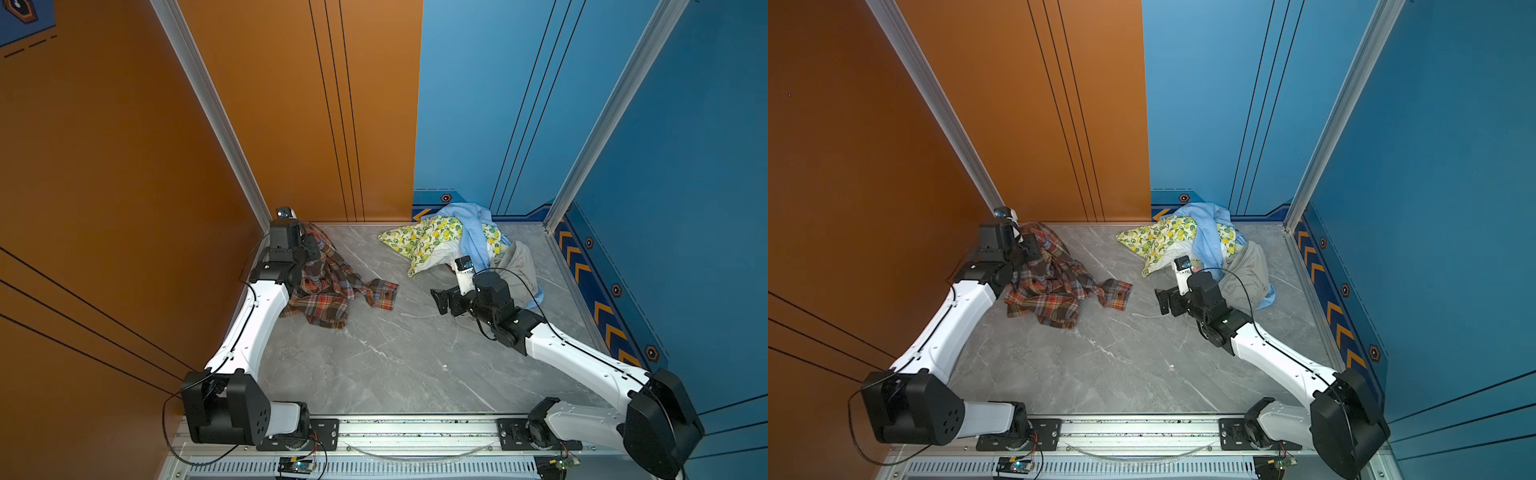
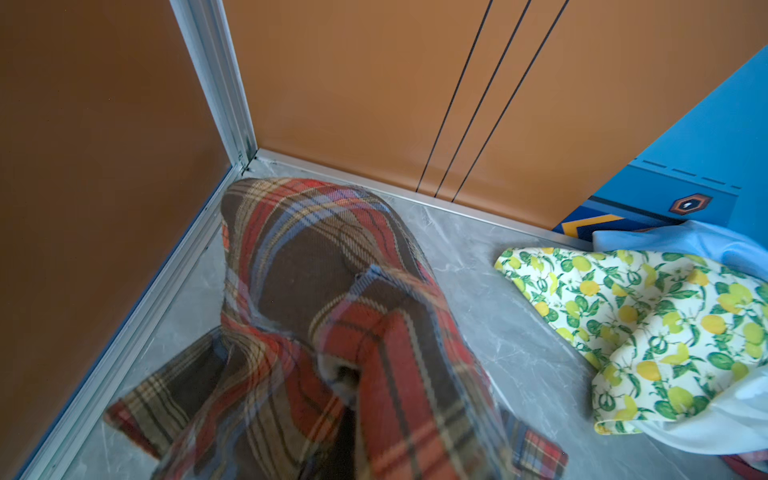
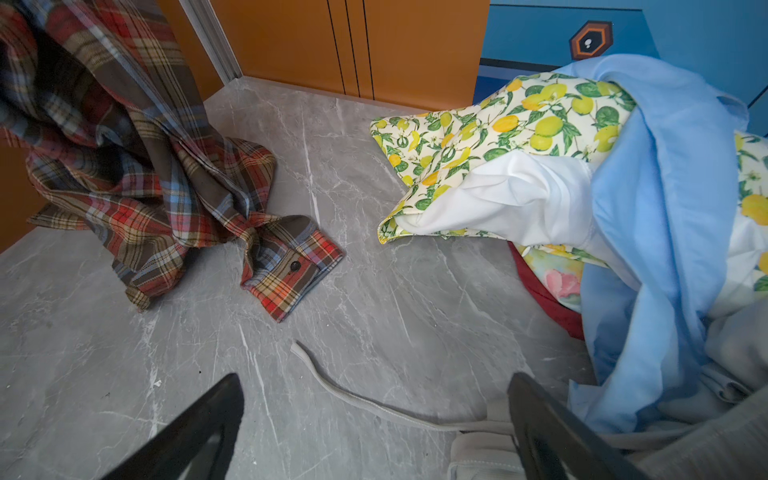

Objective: Pick out a specific cloth from the pile
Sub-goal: 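Lower the plaid shirt onto the floor with the left gripper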

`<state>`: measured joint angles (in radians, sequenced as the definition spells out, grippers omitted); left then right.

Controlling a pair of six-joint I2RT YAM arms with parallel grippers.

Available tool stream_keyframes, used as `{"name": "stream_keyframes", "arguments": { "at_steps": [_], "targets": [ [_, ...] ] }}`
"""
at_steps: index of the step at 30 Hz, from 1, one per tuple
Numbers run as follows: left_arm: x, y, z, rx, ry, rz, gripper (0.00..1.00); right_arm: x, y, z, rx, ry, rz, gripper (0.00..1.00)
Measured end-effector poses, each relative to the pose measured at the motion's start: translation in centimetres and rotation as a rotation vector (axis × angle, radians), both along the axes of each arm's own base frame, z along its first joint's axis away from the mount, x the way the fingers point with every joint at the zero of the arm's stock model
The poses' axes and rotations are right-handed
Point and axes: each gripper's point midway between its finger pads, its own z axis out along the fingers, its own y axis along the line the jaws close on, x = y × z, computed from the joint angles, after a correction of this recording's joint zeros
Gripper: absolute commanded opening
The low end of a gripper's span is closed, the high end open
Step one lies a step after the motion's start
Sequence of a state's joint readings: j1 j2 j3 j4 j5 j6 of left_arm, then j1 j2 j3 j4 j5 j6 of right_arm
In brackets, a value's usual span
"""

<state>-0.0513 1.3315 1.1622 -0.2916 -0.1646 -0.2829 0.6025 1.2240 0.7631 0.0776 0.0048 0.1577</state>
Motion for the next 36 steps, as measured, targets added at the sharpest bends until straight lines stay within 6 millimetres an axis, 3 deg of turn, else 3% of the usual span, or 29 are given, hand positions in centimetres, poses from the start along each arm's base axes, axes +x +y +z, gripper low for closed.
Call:
{"name": "stream_keyframes", "arguments": {
  "at_steps": [5,11,15,18,24,36],
  "targets": [
    [-1.3,-3.4,-4.5,-0.002,0.066,-0.044,0.0,0.0,0.0,0.0,0.005,-0.007,0.0,1.0],
    [-1.6,-8.1,-12.2,0.004,0.246,-0.109,0.0,-0.1,-0.1,-0.5,0.006,-0.002,-0.002,1.0],
    [-2.3,-8.1,-17.7,-0.011,0.383,-0.077,0.0,-0.3,-0.2,-1.2,0.0,0.007,-0.002,1.0],
    [-2.6,-7.5,-20.4,-0.03,0.452,-0.05,0.0,-0.4,-0.3,-1.5,-0.004,0.011,-0.002,1.0],
    [-1.8,-6.0,-22.1,-0.06,0.514,-0.01,0.0,-0.3,-0.2,-1.5,0.002,0.003,-0.002,1.0],
    [4.4,-1.3,-22.1,-0.197,0.518,0.14,0.0,0.0,0.0,-2.6,0.004,0.02,-0.007,1.0]
  ]
}}
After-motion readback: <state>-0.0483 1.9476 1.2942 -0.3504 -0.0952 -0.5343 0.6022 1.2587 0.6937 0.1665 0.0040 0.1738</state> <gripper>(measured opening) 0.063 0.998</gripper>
